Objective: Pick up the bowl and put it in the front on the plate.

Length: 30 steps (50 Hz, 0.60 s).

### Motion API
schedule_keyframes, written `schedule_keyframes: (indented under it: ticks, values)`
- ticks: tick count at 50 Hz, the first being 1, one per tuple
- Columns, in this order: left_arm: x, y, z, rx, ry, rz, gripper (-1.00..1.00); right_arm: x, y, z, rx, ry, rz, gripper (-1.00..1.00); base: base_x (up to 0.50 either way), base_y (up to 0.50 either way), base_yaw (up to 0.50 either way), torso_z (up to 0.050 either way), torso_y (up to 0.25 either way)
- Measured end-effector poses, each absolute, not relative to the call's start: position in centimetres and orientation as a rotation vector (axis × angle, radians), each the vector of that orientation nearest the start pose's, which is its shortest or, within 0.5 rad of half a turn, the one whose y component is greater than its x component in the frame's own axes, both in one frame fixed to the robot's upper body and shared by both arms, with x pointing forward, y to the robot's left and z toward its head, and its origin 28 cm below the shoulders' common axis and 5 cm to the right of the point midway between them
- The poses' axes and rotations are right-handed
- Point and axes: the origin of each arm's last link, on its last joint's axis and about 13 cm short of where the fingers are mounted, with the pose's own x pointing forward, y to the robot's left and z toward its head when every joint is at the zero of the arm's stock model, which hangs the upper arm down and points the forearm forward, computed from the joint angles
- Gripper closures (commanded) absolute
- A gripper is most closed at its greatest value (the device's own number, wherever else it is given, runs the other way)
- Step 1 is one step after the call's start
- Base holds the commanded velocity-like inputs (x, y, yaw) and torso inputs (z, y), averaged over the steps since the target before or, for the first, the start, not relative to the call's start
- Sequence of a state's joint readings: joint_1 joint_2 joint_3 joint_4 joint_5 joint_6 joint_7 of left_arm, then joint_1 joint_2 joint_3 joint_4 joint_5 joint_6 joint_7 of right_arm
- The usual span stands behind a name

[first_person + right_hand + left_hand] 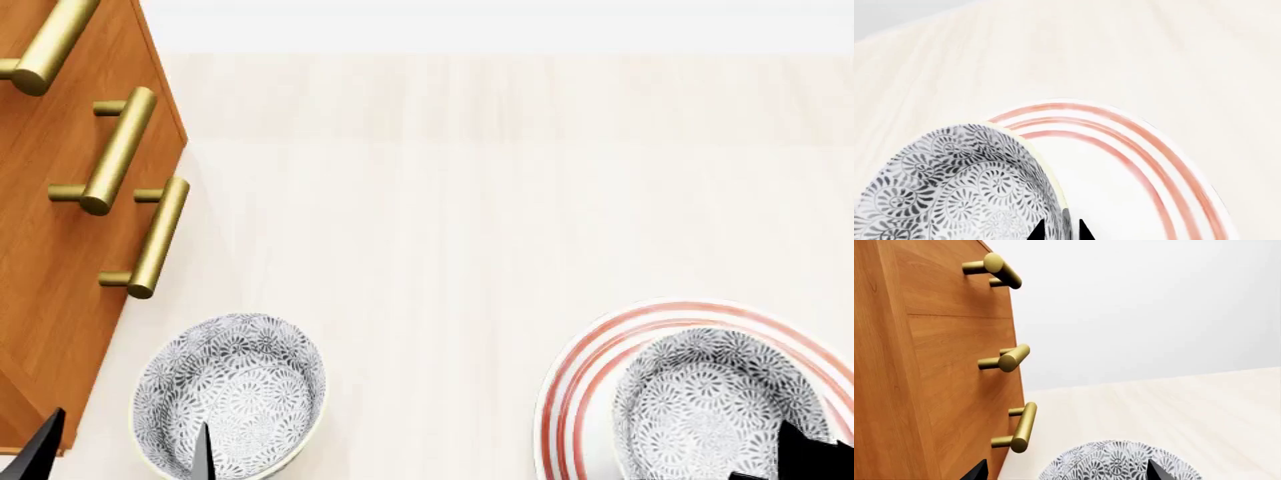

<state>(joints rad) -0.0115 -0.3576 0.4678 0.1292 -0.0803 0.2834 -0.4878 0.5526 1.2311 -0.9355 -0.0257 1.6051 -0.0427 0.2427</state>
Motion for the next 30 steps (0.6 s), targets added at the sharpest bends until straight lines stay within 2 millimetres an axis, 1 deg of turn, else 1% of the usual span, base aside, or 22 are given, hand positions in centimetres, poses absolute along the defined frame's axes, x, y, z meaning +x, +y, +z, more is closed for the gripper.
schedule_keyframes:
  ticks: [6, 12, 21, 30]
  values:
    - [19.4, 19.2, 4.2, 0.092, -0.337, -0.032, -1.0, 22.1, -26.2, 12.8, 0.24, 0.379, 0.014, -1.0, 0.0, 0.0, 0.0, 0.0, 0.0]
    - [19.4, 19.2, 4.3, 0.09, -0.336, -0.032, -1.0, 21.7, -26.2, 13.9, 0.215, 0.38, 0.025, -1.0, 0.0, 0.0, 0.0, 0.0, 0.0]
    - [19.4, 19.2, 4.3, 0.085, -0.334, -0.033, -1.0, 21.4, -26.6, 16.2, 0.167, 0.354, 0.018, -1.0, 0.0, 0.0, 0.0, 0.0, 0.0]
    - [19.3, 19.2, 4.3, 0.084, -0.336, -0.032, -1.0, 21.3, -27.2, 18.8, 0.141, 0.285, -0.022, -1.0, 0.0, 0.0, 0.0, 0.0, 0.0]
